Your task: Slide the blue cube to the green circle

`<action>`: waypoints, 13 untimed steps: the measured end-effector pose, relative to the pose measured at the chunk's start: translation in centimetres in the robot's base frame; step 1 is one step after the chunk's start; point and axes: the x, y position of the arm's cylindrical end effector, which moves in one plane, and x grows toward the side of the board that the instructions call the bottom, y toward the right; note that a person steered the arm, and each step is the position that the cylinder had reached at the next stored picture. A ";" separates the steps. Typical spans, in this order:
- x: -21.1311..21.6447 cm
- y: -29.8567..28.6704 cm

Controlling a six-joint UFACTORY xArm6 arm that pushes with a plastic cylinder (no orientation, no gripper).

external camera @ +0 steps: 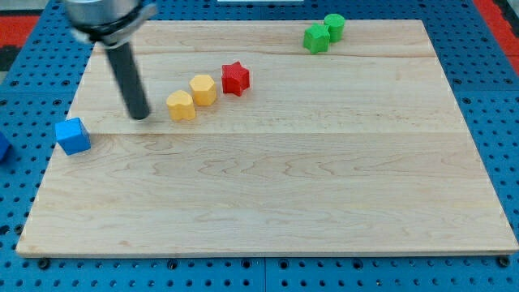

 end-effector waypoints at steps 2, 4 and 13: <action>0.4 -10.3; 3.6 0.1; -2.4 31.3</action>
